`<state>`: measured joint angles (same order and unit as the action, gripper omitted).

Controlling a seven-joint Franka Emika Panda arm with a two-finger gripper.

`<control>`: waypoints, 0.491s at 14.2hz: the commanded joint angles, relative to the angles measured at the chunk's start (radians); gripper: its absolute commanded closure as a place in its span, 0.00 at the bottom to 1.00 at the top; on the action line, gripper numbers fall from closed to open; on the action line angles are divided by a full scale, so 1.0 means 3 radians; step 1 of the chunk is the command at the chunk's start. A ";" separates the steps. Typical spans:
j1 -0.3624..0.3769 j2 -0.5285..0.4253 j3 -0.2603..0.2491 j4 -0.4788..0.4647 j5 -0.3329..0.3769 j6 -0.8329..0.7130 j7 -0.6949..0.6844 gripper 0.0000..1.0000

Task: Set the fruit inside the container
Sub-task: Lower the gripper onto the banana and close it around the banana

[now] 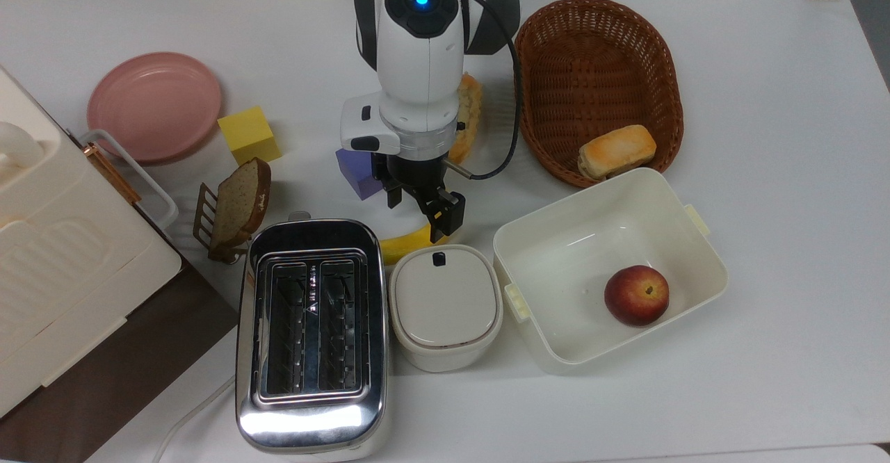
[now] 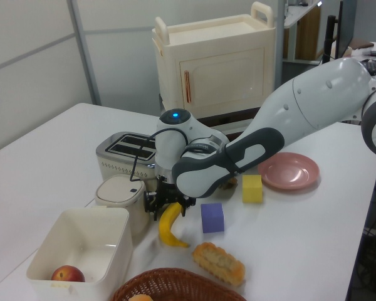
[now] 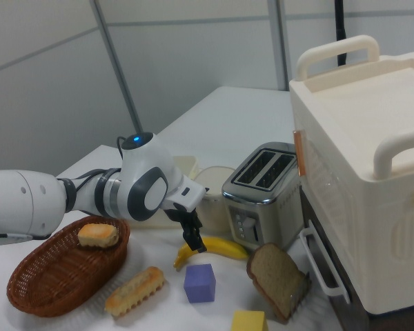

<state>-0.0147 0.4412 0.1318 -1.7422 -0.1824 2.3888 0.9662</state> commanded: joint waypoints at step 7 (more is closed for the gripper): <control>0.0023 0.0028 -0.0010 -0.0042 -0.0164 0.0101 0.0123 0.21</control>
<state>-0.0146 0.4480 0.1318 -1.7421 -0.1983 2.3889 0.9697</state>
